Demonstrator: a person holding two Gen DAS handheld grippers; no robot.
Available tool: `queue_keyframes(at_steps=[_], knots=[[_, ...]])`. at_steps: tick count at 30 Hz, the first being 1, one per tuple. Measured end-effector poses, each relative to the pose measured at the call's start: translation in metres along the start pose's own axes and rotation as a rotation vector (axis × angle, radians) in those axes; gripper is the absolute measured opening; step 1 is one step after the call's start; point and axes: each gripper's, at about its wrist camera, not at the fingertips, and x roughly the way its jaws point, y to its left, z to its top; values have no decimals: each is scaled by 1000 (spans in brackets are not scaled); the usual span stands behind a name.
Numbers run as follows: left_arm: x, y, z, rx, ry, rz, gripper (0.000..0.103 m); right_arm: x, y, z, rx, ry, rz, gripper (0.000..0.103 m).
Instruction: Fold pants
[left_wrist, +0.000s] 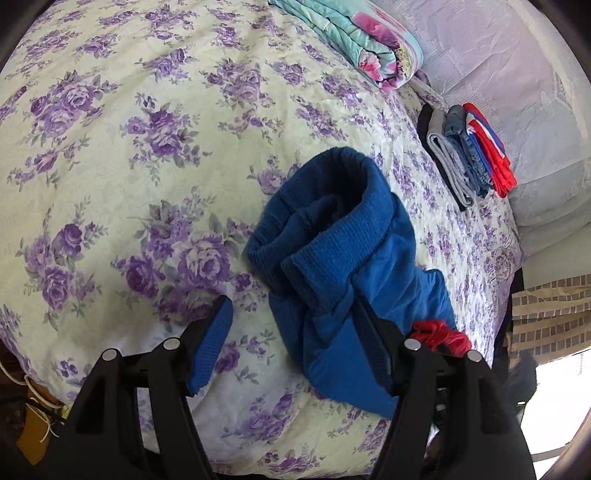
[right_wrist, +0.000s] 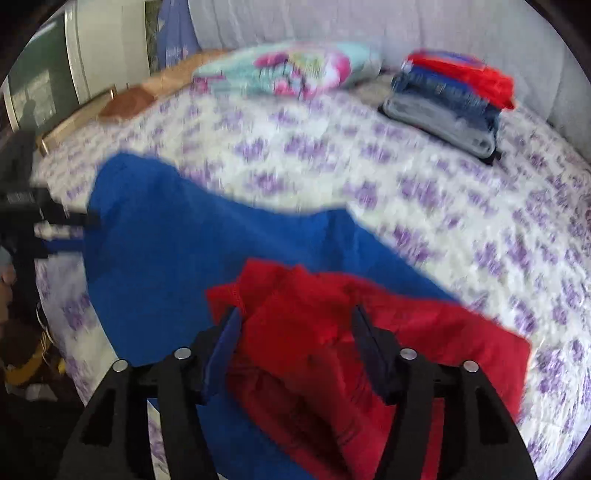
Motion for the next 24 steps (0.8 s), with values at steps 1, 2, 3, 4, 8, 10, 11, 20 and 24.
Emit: queue_keyframes(at_steps=[1,2,3,4,8,10,11,20,24], knots=[[-1,-1,4,-5,-8,-17,65,1,-1,-2,4,-26,6,76],[-2,-2,7,-8,-17,-32,65,1,-1,-3,-3,-28,10,76],[-3,-4,9,-10,-27,-47,65,0,-2,-2,-1,-20,16,76],[-4,-5,12,-8,-36,-63,65,0,-4,-1,5,-14,24,76],[5,-6,20,-5,-34,-63,65,-1,-3,-1,4,-11,23,76],[8,-2,20,6,-36,-73,65,0,-2,-2,2,-7,24,76],[9,0,19,20,-35,-72,65,-1,-2,-2,2,-7,27,76],[16,9,17,72,-79,-102,66,2,-3,-1,-10,3,32,77],[14,3,20,85,-102,-85,55,1,-2,-2,-11,-3,31,77]])
